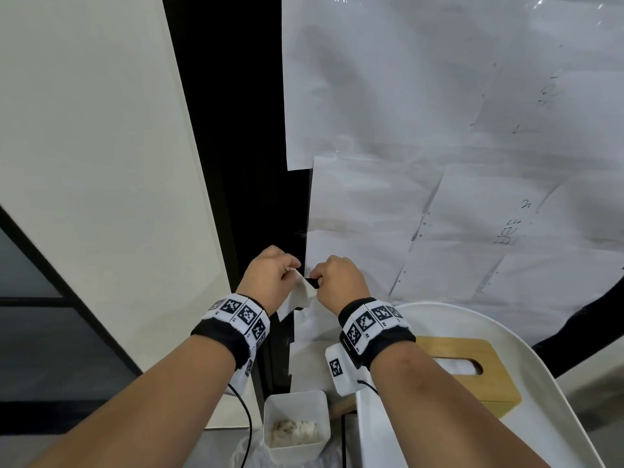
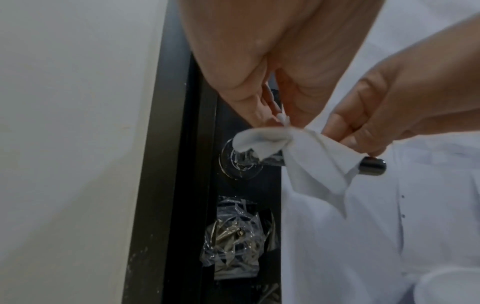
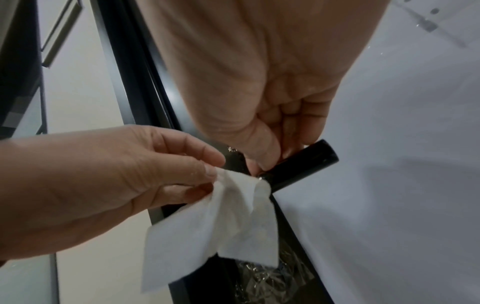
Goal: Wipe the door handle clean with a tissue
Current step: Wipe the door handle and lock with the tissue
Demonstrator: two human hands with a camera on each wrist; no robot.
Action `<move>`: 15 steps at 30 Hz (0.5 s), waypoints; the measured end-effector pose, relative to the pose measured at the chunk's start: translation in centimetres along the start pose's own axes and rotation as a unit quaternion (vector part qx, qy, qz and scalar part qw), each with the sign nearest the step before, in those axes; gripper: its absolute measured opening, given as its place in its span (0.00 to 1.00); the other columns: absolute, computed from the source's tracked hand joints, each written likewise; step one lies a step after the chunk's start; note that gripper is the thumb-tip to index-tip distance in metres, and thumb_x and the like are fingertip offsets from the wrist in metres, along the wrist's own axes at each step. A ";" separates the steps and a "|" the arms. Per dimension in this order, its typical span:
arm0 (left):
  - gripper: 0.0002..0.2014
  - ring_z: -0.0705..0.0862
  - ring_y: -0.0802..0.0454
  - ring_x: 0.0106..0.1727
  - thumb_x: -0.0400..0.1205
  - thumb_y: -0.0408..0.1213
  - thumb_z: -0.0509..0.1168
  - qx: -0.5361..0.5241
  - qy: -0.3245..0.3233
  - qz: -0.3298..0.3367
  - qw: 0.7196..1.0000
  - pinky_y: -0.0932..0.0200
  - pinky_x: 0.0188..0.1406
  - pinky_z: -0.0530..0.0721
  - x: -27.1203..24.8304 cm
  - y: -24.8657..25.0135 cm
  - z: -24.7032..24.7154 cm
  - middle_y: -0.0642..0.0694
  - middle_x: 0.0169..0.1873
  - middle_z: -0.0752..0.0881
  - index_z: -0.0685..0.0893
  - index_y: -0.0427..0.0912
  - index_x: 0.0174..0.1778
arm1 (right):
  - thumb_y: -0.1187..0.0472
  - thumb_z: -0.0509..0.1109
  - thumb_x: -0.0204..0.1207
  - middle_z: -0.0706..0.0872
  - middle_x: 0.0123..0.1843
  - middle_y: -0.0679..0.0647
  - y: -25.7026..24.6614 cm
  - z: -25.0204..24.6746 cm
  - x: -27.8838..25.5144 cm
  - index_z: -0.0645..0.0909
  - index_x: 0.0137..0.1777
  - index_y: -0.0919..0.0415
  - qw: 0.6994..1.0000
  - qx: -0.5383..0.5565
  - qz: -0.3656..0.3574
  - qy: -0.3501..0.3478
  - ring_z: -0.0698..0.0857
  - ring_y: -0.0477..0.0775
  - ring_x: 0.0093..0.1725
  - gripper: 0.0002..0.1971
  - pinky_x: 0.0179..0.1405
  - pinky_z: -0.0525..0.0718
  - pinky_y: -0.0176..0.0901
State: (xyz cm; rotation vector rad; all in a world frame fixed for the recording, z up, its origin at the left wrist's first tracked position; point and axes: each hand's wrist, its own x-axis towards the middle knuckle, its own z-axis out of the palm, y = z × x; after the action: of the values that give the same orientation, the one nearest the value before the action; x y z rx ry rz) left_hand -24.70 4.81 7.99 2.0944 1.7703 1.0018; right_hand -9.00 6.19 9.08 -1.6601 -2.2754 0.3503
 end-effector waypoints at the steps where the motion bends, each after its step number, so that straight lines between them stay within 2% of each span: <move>1: 0.09 0.82 0.56 0.47 0.79 0.32 0.67 0.002 -0.001 0.003 1.000 0.61 0.53 0.83 -0.1 0.0 0.3 0.52 0.49 0.81 0.89 0.42 0.52 | 0.71 0.59 0.74 0.83 0.56 0.57 0.1 0.0 0.0 0.86 0.59 0.52 1.000 0.001 -0.003 0.000 0.77 0.60 0.58 0.21 0.44 0.71 0.44; 3: 0.10 0.83 0.54 0.50 0.79 0.34 0.67 0.025 -0.008 0.016 1.000 0.58 0.55 0.84 -0.4 0.1 0.8 0.51 0.51 0.82 0.89 0.42 0.54 | 0.70 0.60 0.74 0.83 0.56 0.57 0.1 0.0 0.0 0.85 0.59 0.53 1.000 0.001 -0.008 -0.001 0.77 0.60 0.59 0.20 0.46 0.74 0.45; 6: 0.11 0.86 0.47 0.49 0.76 0.36 0.71 0.077 -0.012 0.043 0.996 0.49 0.54 0.83 -0.8 0.5 1.2 0.46 0.52 0.86 0.90 0.41 0.53 | 0.69 0.61 0.74 0.82 0.56 0.57 0.2 0.0 -0.1 0.85 0.60 0.54 1.000 -0.002 -0.016 -0.002 0.77 0.60 0.58 0.19 0.45 0.73 0.43; 9: 0.12 0.87 0.46 0.46 0.71 0.32 0.75 0.103 0.013 0.050 0.993 0.49 0.52 0.82 -0.8 0.4 1.7 0.46 0.48 0.88 0.90 0.42 0.51 | 0.69 0.60 0.74 0.82 0.55 0.58 0.2 0.1 -0.1 0.85 0.58 0.56 1.000 -0.007 -0.020 0.001 0.77 0.60 0.57 0.18 0.44 0.72 0.44; 13: 0.02 0.87 0.49 0.41 0.71 0.35 0.75 0.108 0.020 0.049 0.993 0.51 0.47 0.82 -0.9 0.4 2.1 0.49 0.41 0.88 0.90 0.43 0.37 | 0.69 0.60 0.74 0.82 0.54 0.59 0.3 0.1 0.1 0.85 0.58 0.56 1.000 -0.008 -0.024 -0.002 0.76 0.61 0.58 0.18 0.46 0.74 0.45; 15: 0.04 0.87 0.50 0.40 0.69 0.34 0.77 0.117 0.019 0.063 0.991 0.51 0.43 0.81 -1.1 0.2 2.2 0.52 0.39 0.88 0.90 0.48 0.34 | 0.69 0.61 0.74 0.82 0.55 0.59 0.3 0.1 0.2 0.85 0.58 0.56 1.000 -0.007 -0.025 -0.006 0.76 0.60 0.58 0.18 0.48 0.76 0.46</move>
State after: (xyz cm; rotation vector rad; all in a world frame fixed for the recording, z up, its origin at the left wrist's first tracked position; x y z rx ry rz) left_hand -23.25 4.30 6.09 2.3693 1.8749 0.9097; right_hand -8.78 6.46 8.91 -1.6104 -2.3283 0.3333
